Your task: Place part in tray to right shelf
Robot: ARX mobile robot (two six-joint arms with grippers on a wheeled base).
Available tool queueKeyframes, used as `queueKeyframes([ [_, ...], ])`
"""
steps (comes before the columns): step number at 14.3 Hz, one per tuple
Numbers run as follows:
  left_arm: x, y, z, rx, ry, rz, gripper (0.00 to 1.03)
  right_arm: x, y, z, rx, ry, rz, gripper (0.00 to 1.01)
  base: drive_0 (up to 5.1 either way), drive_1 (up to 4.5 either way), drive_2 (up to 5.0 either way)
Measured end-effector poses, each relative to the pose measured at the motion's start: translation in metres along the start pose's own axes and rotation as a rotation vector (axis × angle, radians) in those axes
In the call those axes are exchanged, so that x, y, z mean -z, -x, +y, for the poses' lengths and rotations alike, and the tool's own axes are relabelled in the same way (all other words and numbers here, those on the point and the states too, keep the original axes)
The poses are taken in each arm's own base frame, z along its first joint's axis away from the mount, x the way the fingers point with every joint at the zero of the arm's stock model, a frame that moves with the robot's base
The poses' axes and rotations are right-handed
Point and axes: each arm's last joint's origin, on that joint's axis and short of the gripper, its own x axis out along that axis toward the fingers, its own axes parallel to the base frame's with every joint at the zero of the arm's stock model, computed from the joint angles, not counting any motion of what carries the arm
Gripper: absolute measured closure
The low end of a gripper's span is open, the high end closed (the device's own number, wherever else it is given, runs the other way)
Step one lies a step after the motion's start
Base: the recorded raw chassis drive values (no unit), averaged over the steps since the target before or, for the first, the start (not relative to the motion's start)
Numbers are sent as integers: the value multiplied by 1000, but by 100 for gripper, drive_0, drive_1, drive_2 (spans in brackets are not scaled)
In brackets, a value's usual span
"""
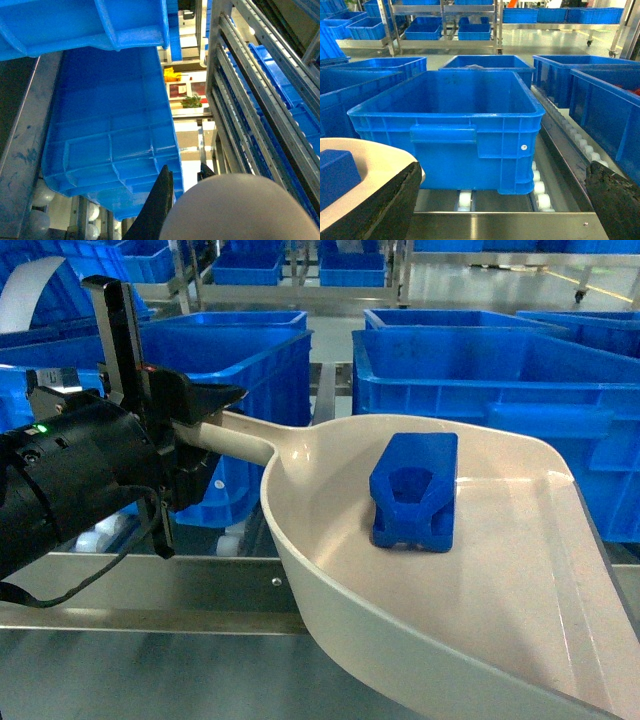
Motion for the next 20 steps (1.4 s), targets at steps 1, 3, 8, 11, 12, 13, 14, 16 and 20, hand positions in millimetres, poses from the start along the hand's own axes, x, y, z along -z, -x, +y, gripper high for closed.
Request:
queueKeyframes([
  [1, 0, 0, 0, 0, 0, 0, 91, 0, 0, 0, 0, 0, 0, 3, 0, 0, 0],
  [3, 0, 0, 0, 0, 0, 0, 91, 0, 0, 0, 0, 0, 0, 3, 0, 0, 0],
  [8, 0, 0, 0, 0, 0, 0, 91, 0, 0, 0, 0, 0, 0, 3, 0, 0, 0],
  [11, 0, 0, 0, 0, 0, 0, 91, 0, 0, 0, 0, 0, 0, 3, 0, 0, 0],
  [12, 0, 0, 0, 0, 0, 0, 91, 0, 0, 0, 0, 0, 0, 3, 0, 0, 0],
  [13, 0, 0, 0, 0, 0, 0, 91, 0, 0, 0, 0, 0, 0, 3, 0, 0, 0],
  [14, 0, 0, 0, 0, 0, 0, 91, 0, 0, 0, 0, 0, 0, 3, 0, 0, 0],
  [16, 0, 0, 0, 0, 0, 0, 91, 0, 0, 0, 0, 0, 0, 3, 0, 0, 0],
  [20, 0, 0, 0, 0, 0, 0, 91, 0, 0, 0, 0, 0, 0, 3, 0, 0, 0],
])
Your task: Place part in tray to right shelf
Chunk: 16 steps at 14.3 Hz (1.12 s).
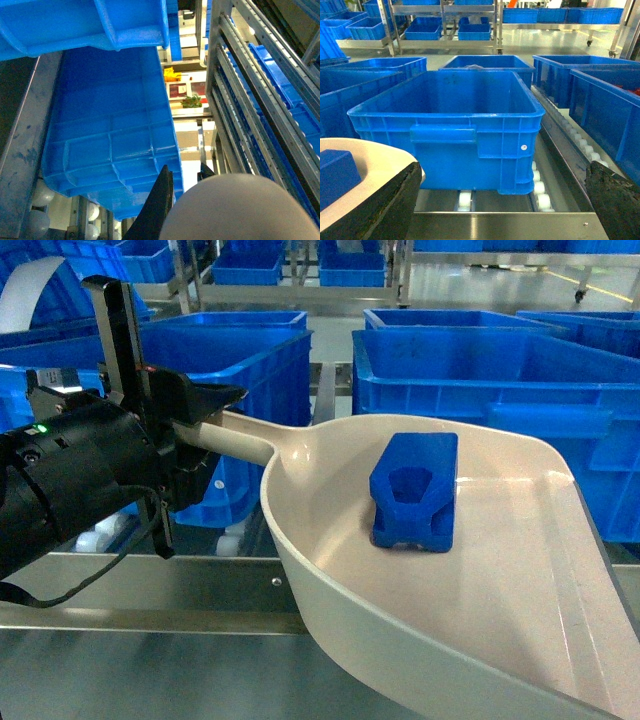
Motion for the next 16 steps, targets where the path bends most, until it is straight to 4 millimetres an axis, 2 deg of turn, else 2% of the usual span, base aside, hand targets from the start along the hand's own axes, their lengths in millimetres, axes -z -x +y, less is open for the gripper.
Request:
queueKeyframes([
  [2, 3, 1, -3, -54, -1, -48, 91, 0, 0, 0, 0, 0, 0, 3, 0, 0, 0],
  [3, 4, 11, -20, -59, -63, -212, 91, 0, 0, 0, 0, 0, 1, 3, 0, 0, 0],
  [4, -1, 17, -48, 69, -73, -287, 91, 0, 0, 0, 0, 0, -1, 3, 0, 0, 0],
  [5, -8, 19, -67, 161, -73, -320, 91, 0, 0, 0, 0, 0, 0, 3, 0, 0, 0],
  [7, -25, 22, -55, 57, -76, -367, 91, 0, 0, 0, 0, 0, 0, 3, 0, 0, 0],
  [8, -36, 26, -57, 4, -68, -411, 91, 0, 0, 0, 0, 0, 0, 3, 0, 0, 0],
  [11, -86, 31, -103, 4, -58, -650, 91, 0, 0, 0, 0, 0, 0, 3, 0, 0, 0],
  [12, -101, 26, -116, -20, -70, -716, 91, 0, 0, 0, 0, 0, -1, 3, 0, 0, 0],
  [13, -116, 12, -124, -110, -129, -809, 91, 0, 0, 0, 0, 0, 0, 3, 0, 0, 0],
  [15, -137, -25, -136, -288, -321, -997, 91, 0, 0, 0, 0, 0, 0, 3, 0, 0, 0],
  [16, -145, -48, -149, -334, -455, -1102, 91, 0, 0, 0, 0, 0, 0, 3, 0, 0, 0],
])
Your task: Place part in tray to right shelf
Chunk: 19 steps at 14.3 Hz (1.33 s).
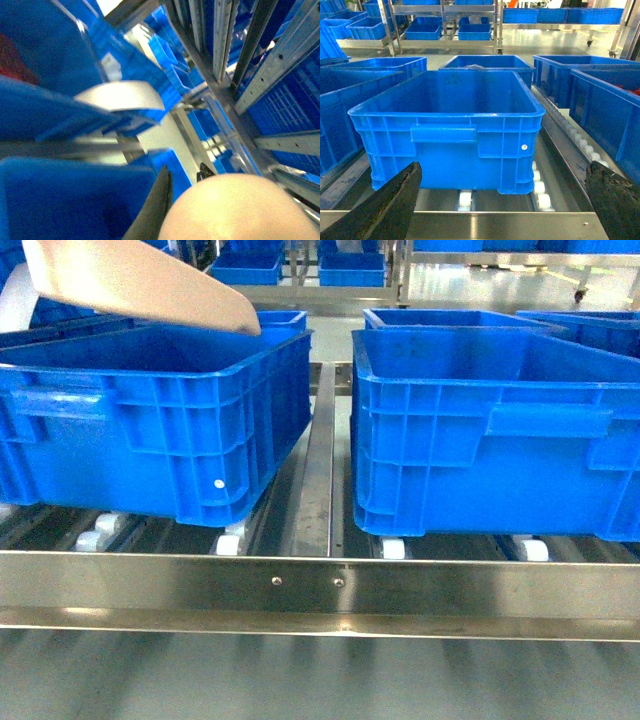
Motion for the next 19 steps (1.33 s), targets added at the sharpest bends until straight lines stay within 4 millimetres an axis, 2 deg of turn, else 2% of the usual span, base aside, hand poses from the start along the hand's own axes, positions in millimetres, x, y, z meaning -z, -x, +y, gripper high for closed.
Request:
queueKeyframes([
  [2, 4, -2, -17, 23, -154, -75, 91, 0, 0, 0, 0, 0, 1, 3, 0, 0, 0],
  [4, 5, 2, -21, 46, -193, -92, 91, 0, 0, 0, 0, 0, 1, 3, 0, 0, 0],
  [7, 5, 14, -32, 79, -351, -111, 91, 0, 0, 0, 0, 0, 1, 3, 0, 0, 0],
  [9, 2, 15, -23, 64, -376, -43, 91, 0, 0, 0, 0, 0, 1, 3, 0, 0, 0],
  [11, -23, 24, -11, 84, -236, 22, 91, 0, 0, 0, 0, 0, 1, 3, 0, 0, 0],
  [13, -46, 46, -2, 196, -27, 86, 91, 0, 0, 0, 0, 0, 0, 3, 0, 0, 0],
  [14, -61, 74, 12, 345, 203, 221, 91, 0, 0, 0, 0, 0, 0, 3, 0, 0, 0],
  [15, -63, 112, 39, 369, 283, 366, 91, 0, 0, 0, 0, 0, 0, 3, 0, 0, 0],
  [17, -63, 158, 65, 400, 241, 509, 91, 0, 0, 0, 0, 0, 0, 3, 0, 0, 0],
  [18, -75, 175, 64, 466, 210, 523, 91, 0, 0, 0, 0, 0, 0, 3, 0, 0, 0],
  [19, -85, 180, 63, 470, 184, 478, 91, 0, 0, 0, 0, 0, 0, 3, 0, 0, 0],
])
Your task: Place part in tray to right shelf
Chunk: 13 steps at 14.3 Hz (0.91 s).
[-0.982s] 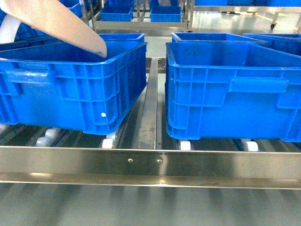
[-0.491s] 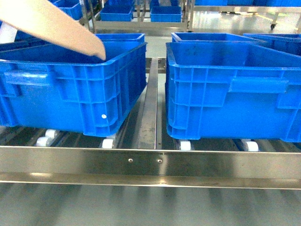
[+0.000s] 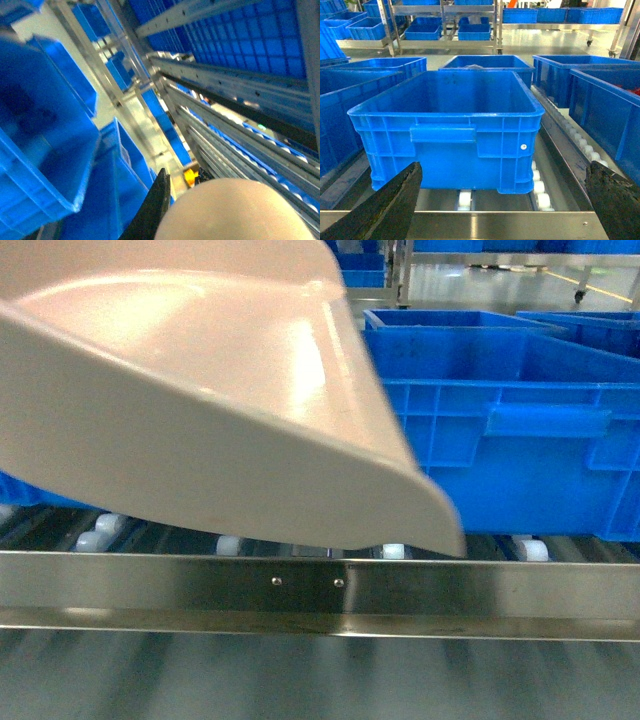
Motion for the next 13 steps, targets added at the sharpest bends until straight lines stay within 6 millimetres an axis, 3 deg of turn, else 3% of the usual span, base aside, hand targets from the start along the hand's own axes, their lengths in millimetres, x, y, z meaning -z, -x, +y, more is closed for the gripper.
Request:
queueKeyframes([
  [2, -8, 3, 0, -89, -177, 21, 91, 0, 0, 0, 0, 0, 0, 3, 0, 0, 0],
  [5, 4, 36, 43, -160, -852, 218, 91, 0, 0, 0, 0, 0, 0, 3, 0, 0, 0],
  [7, 3, 51, 53, -141, -1022, 200, 91, 0, 0, 0, 0, 0, 0, 3, 0, 0, 0],
  [8, 2, 58, 58, -122, -1055, 206, 91, 0, 1, 0, 0, 0, -3, 11, 0, 0, 0],
  [10, 1, 72, 76, -151, -1082, 216, 91, 10, 12, 0, 0, 0, -3, 42, 0, 0, 0],
  [13, 3, 79, 79, -130, -1081, 219, 91, 14, 16, 0, 0, 0, 0, 59, 0, 0, 0],
])
